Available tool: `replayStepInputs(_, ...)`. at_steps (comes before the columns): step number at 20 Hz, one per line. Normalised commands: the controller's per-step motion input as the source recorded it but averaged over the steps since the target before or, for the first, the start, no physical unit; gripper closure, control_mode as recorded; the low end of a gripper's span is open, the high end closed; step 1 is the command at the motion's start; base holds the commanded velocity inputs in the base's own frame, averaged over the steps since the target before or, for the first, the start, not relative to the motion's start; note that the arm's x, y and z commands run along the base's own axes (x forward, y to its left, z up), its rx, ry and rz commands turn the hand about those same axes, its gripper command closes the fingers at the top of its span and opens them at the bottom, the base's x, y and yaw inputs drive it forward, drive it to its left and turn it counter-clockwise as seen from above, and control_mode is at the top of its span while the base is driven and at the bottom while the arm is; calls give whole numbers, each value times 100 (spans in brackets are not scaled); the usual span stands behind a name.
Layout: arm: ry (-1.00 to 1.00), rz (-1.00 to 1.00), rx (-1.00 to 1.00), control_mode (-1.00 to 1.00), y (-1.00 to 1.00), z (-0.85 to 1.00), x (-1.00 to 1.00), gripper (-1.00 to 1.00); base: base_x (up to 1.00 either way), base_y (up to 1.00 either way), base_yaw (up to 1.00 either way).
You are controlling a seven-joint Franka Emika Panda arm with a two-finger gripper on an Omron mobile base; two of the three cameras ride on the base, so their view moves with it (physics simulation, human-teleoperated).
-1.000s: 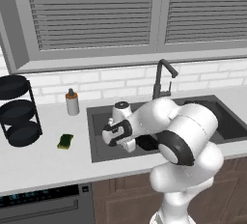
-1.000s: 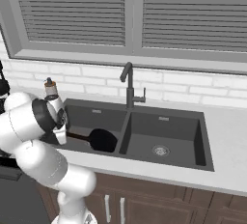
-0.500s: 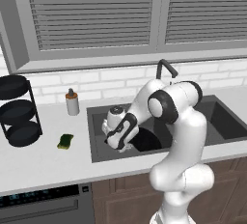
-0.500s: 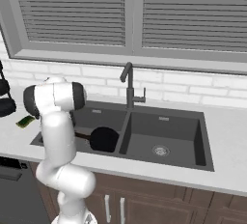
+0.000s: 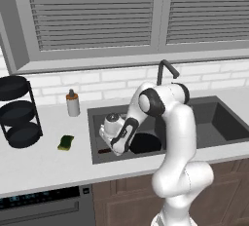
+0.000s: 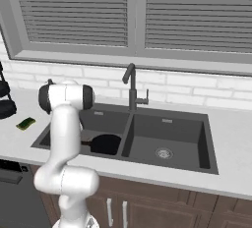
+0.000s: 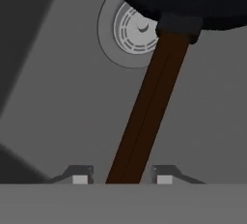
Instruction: Pick the pan and sponge and place them into the sink. Then turn on the water.
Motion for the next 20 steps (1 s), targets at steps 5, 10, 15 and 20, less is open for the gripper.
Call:
replayStepInputs(5, 0, -6, 0, -100, -22, -8, 20, -100, 0, 0, 0)
replayStepInputs(10, 1, -4, 8, -100, -46, 70, 11, -100, 0, 0, 0)
replayStepInputs(15, 15, 1, 4, -100, -26, 100, 15, -100, 0, 0, 0)
replayStepInputs(20, 26, 6, 0, -100, -1, 100, 31, -100, 0, 0, 0)
